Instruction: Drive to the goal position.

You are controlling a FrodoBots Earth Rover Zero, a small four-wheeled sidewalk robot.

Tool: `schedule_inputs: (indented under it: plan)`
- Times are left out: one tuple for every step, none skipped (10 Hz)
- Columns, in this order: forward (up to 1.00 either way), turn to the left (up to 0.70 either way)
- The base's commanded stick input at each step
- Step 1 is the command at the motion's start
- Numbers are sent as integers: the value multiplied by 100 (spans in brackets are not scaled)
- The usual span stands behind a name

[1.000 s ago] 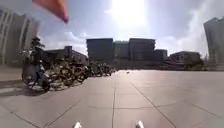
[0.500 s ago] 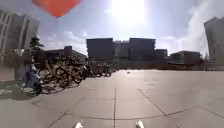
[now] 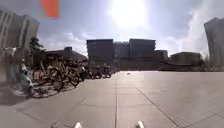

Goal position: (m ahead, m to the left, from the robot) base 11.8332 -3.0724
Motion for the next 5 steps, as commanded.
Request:
schedule_inputs:
  plan:
    - [70,0]
    - [70,0]
    - [70,0]
    - [70,0]
    - [70,0]
